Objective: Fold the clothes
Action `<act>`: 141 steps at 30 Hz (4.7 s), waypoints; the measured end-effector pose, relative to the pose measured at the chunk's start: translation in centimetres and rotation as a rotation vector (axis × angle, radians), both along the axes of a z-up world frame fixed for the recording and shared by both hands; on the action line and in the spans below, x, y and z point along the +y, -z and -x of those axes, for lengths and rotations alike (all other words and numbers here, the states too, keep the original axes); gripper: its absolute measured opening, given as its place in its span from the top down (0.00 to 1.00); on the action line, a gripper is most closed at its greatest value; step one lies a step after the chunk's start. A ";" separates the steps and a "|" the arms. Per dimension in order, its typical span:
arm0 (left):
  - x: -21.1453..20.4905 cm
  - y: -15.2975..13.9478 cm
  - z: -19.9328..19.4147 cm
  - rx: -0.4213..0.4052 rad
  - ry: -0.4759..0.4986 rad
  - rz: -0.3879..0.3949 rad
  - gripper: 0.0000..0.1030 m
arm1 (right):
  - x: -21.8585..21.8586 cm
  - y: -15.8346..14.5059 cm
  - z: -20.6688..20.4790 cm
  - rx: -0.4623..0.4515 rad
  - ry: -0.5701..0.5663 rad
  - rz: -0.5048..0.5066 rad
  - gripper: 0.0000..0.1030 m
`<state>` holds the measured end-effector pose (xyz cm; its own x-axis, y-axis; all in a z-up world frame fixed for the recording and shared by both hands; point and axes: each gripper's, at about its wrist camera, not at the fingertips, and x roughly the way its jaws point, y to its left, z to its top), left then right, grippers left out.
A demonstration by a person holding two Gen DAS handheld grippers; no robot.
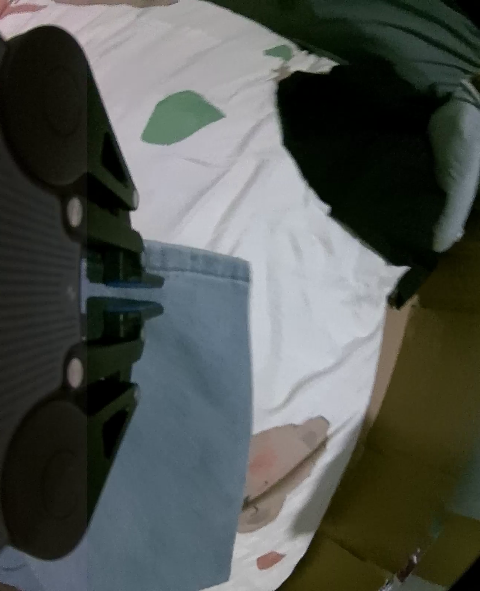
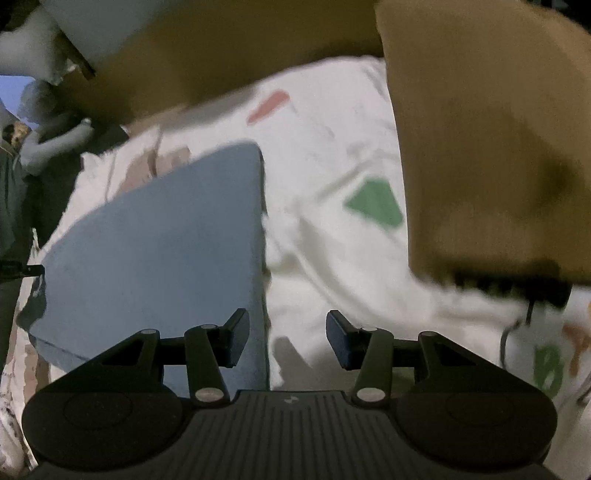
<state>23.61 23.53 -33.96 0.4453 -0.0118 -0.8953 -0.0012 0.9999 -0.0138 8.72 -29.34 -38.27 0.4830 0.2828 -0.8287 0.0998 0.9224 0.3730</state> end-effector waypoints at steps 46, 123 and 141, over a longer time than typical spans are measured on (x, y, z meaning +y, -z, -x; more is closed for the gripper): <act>0.6 0.1 5.3 0.120 0.056 -0.077 0.95 | 0.5 4.6 0.3 0.170 -0.024 -0.326 0.64; -2.2 -5.7 6.0 0.074 0.111 -0.167 0.81 | 2.0 7.5 -7.2 0.186 -0.017 -0.746 0.95; -6.9 -4.6 4.7 0.058 0.194 -0.057 0.78 | -2.1 -2.4 -5.4 0.042 0.018 -0.739 0.95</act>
<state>18.96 16.64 -29.36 0.3868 -0.0408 -0.9212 0.1924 0.9806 0.0373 14.09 -31.45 -35.82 0.4651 0.7663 -0.4433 0.1404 0.4306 0.8915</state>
